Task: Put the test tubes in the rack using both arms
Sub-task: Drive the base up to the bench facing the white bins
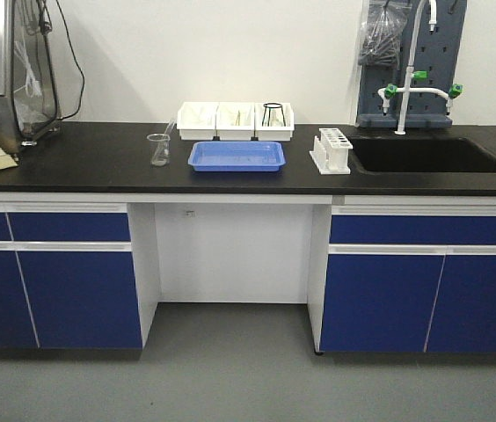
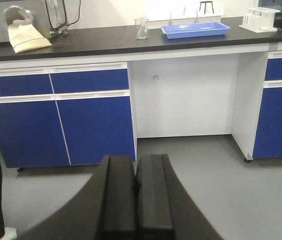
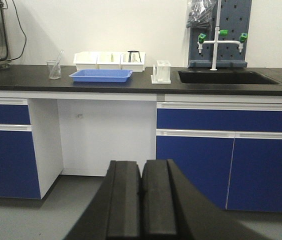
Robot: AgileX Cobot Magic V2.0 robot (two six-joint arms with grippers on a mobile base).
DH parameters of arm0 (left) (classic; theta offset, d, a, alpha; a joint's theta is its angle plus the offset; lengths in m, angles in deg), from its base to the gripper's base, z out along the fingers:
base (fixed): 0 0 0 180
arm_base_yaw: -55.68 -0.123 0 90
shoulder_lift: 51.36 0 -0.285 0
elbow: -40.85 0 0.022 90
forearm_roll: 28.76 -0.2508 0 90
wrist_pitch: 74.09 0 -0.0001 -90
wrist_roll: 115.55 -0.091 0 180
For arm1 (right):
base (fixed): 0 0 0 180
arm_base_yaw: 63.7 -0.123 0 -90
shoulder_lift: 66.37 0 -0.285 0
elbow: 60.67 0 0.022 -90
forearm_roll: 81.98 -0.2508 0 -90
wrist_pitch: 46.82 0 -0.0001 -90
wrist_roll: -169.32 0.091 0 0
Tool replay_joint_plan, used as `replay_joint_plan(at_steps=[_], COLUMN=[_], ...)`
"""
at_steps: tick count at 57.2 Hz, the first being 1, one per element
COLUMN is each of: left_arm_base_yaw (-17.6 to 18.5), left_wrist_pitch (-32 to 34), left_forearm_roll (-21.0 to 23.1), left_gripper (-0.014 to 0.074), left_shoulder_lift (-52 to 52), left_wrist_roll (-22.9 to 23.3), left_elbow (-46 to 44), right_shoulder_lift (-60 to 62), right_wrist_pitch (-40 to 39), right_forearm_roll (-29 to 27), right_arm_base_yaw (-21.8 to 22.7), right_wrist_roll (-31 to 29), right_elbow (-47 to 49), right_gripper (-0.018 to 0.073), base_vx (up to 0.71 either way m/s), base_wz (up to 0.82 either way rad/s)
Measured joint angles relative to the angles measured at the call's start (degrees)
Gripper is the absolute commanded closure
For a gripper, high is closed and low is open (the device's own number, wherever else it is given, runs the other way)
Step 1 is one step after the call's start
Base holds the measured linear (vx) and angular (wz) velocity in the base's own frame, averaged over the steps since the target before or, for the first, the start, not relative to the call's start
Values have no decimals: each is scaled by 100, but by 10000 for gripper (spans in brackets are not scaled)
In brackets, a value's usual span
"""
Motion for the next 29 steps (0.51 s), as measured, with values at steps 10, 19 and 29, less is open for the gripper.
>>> replay_joint_plan(at_steps=[10, 19, 29], left_arm_base_yaw=[0, 0, 0], left_wrist_pitch=[0, 0, 0], left_forearm_roll=[0, 0, 0], left_gripper=[601, 601, 601], left_shoulder_lift=[0, 0, 0], left_wrist_roll=[0, 0, 0], left_elbow=[0, 0, 0], right_shoulder_lift=[0, 0, 0], right_wrist_pitch=[0, 0, 0], right_forearm_roll=[0, 0, 0], right_arm_base_yaw=[0, 0, 0], right_wrist_roll=[0, 0, 0], right_elbow=[0, 0, 0], right_gripper=[568, 568, 568], base_vx=[41, 48, 52], base_wz=[-2, -2, -2])
